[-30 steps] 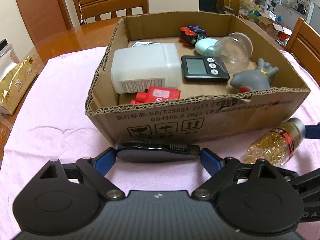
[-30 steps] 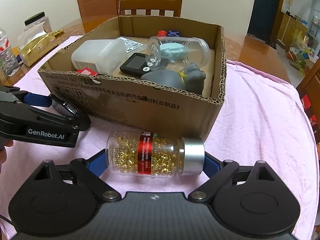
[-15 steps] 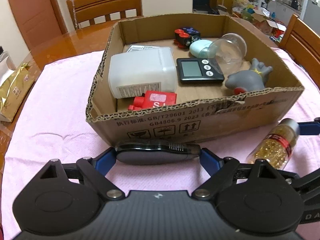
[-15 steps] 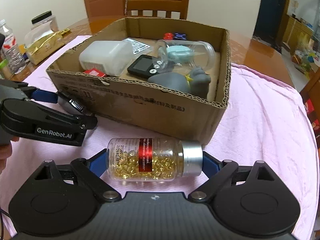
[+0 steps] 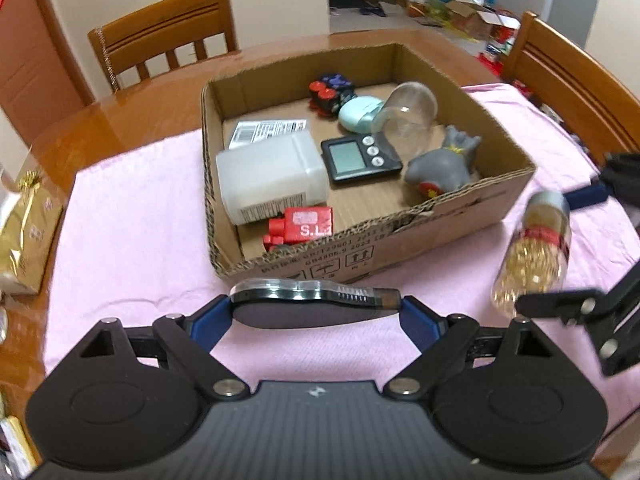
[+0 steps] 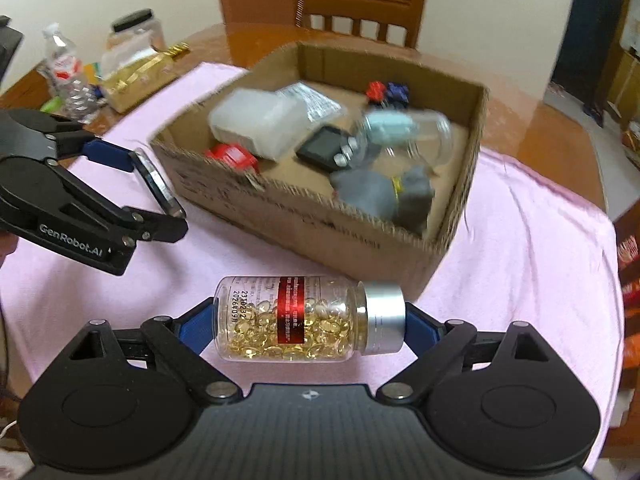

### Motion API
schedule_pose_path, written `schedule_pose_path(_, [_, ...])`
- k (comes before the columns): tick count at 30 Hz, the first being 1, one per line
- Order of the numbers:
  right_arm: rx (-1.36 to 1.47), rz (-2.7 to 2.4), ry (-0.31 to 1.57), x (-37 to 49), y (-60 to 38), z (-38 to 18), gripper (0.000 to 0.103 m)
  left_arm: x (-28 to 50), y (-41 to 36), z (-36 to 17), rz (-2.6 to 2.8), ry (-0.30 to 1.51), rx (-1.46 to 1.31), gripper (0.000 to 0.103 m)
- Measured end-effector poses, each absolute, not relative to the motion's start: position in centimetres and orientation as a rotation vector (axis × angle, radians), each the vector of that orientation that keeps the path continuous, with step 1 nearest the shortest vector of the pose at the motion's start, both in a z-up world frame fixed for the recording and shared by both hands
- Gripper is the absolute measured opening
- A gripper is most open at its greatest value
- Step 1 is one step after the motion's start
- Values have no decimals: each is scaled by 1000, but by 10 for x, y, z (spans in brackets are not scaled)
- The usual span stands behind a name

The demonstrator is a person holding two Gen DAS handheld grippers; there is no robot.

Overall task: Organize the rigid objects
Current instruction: 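Carry the black gadget and capsule bottle into the cardboard box and open both tools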

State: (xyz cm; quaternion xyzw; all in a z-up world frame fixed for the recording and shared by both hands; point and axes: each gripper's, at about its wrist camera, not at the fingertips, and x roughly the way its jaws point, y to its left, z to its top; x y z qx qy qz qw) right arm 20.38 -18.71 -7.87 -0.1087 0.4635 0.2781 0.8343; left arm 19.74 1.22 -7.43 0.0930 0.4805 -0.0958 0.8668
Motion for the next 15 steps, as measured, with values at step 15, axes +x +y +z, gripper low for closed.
schedule_pose_path(15, [-175, 540, 828, 266, -137, -39, 96, 247, 46, -19, -228, 937, 260, 89])
